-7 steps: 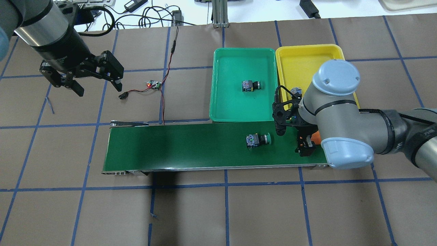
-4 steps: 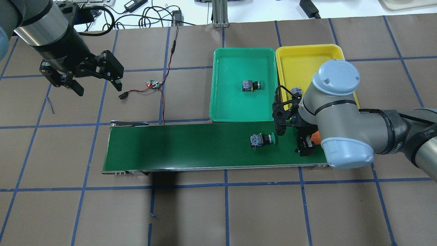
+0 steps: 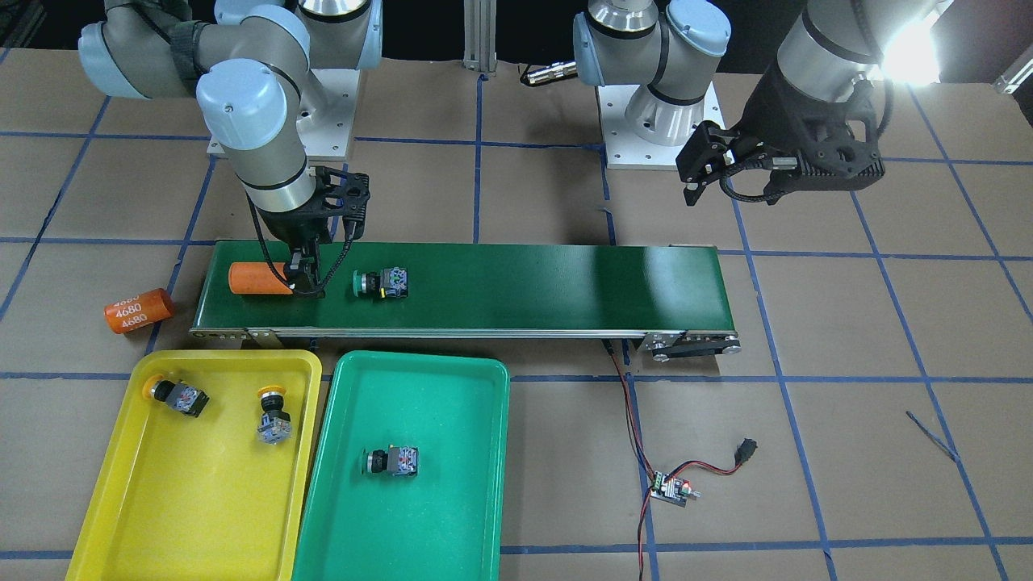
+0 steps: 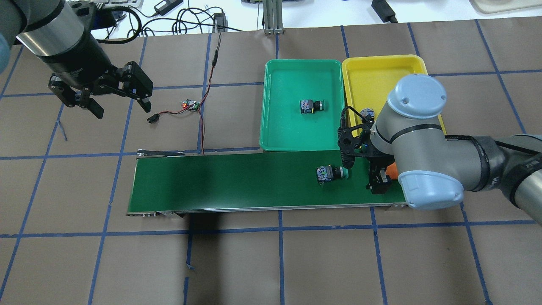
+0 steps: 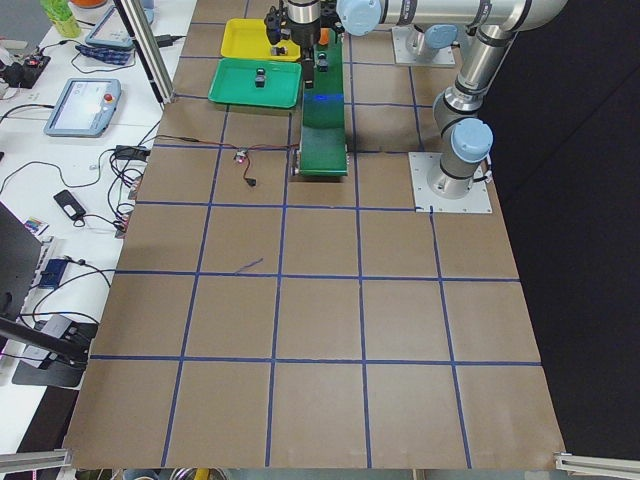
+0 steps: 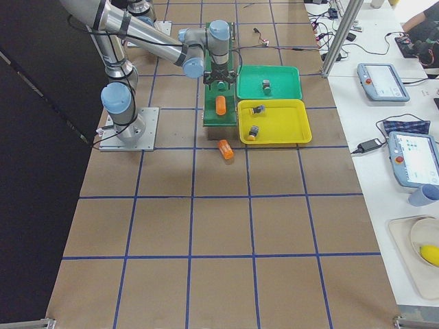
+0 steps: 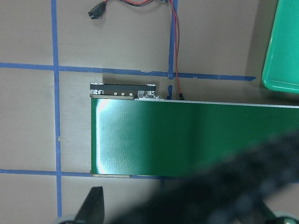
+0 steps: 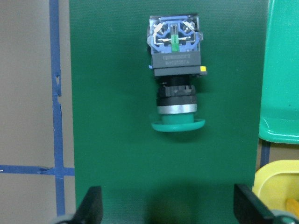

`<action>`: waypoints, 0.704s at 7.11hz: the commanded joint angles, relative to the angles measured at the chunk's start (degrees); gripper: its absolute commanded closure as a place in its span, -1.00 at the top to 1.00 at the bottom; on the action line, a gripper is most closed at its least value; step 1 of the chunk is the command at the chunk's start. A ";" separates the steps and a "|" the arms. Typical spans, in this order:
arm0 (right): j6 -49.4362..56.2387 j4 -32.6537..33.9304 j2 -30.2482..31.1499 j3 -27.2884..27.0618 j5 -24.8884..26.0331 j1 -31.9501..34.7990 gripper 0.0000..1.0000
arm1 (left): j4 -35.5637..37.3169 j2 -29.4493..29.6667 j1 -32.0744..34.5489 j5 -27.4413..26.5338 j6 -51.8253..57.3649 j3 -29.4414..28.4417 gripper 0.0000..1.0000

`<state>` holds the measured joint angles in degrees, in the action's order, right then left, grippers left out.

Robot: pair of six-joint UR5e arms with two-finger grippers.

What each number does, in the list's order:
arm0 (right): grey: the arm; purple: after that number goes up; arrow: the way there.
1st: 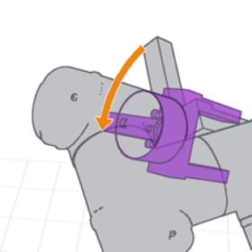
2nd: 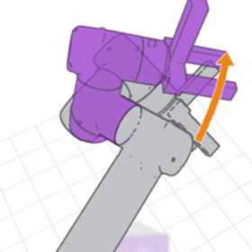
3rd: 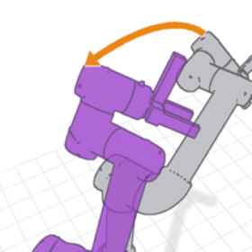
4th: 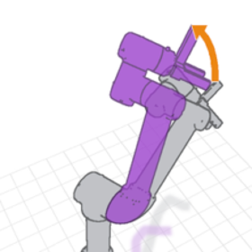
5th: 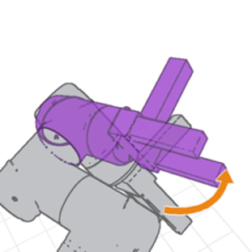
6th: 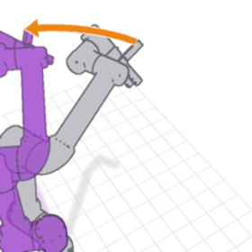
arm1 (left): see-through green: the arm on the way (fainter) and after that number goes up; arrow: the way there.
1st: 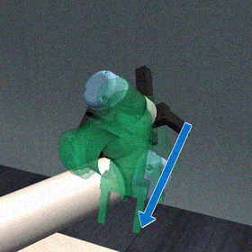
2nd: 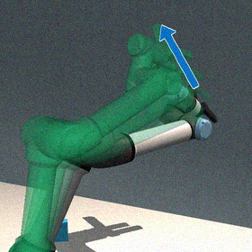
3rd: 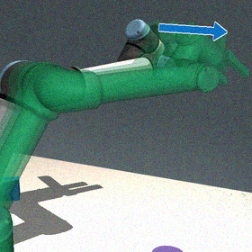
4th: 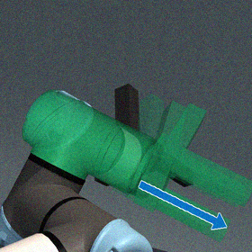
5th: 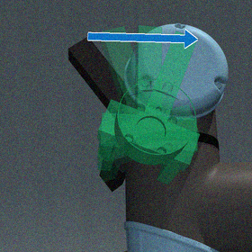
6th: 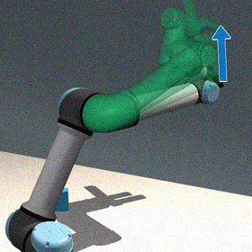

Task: Sort buttons by color to trays
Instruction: 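Close the right gripper on the green-capped button on the belt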

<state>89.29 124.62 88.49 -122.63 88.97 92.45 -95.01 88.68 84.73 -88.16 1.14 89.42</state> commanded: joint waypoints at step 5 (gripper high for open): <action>0.01 3.00 -3.67 0.11 0.15 -0.08 1.00 | 0.00 0.00 -0.09 0.09 0.00 0.14 1.00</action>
<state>89.58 126.54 85.17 -122.49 89.13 92.38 -95.01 88.68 84.64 -88.13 1.14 89.50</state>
